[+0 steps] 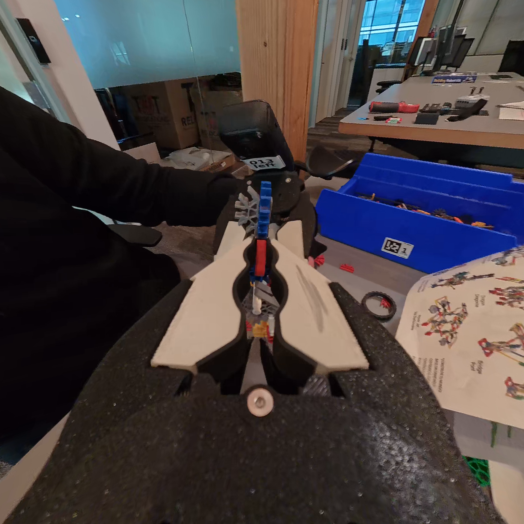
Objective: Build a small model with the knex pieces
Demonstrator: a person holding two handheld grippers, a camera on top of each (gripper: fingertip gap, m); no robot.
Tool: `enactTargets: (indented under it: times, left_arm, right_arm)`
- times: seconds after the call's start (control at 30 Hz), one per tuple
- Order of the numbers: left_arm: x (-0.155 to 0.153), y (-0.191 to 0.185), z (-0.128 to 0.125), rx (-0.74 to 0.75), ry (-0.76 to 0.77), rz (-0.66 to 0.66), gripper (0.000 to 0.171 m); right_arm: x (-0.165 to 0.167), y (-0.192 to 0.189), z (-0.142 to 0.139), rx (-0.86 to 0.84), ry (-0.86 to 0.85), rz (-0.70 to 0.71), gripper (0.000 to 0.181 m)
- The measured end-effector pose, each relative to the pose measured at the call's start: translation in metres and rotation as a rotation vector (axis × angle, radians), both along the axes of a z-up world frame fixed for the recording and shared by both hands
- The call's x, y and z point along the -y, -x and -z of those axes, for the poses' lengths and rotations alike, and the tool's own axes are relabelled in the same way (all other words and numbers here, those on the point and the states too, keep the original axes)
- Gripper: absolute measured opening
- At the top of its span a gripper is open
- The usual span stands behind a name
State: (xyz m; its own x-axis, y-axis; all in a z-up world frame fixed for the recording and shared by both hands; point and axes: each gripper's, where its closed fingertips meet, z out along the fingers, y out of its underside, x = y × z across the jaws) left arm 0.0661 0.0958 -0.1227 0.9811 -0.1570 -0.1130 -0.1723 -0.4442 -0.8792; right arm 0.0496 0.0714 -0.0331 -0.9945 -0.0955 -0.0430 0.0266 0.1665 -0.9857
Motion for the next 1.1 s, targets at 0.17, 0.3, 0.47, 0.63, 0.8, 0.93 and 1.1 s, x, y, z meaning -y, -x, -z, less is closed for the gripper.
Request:
enactTargets:
  times: [0.17,0.3,0.47,0.63,0.8,0.93,1.1]
  left_arm:
    - [0.002,0.012,0.013,0.028,0.044,-0.045,0.058]
    - [0.014,0.034,0.017,0.053,0.056,-0.154,0.06]
    - [0.029,0.043,0.024,0.099,0.047,-0.195,0.046]
    - [0.028,0.049,0.035,0.059,0.097,-0.223,0.027]
    - [0.027,0.053,0.041,0.049,0.113,-0.258,0.02]
    - [0.03,0.059,0.044,0.05,0.138,-0.303,0.014]
    - [0.029,0.056,0.048,0.005,0.156,-0.299,0.016]
  right_arm:
    - [-0.001,0.012,0.012,-0.03,-0.037,0.055,0.005]
    - [-0.004,0.024,0.021,-0.017,-0.049,0.094,0.005]
    - [-0.009,0.037,0.034,0.062,-0.045,0.115,0.005]
    - [-0.006,0.039,0.049,0.112,-0.051,0.104,0.005]
    - [-0.01,0.044,0.057,0.122,-0.072,0.117,0.006]
    - [-0.016,0.052,0.068,0.06,-0.14,0.157,0.006]
    - [-0.02,0.048,0.075,-0.006,-0.2,0.142,0.007]
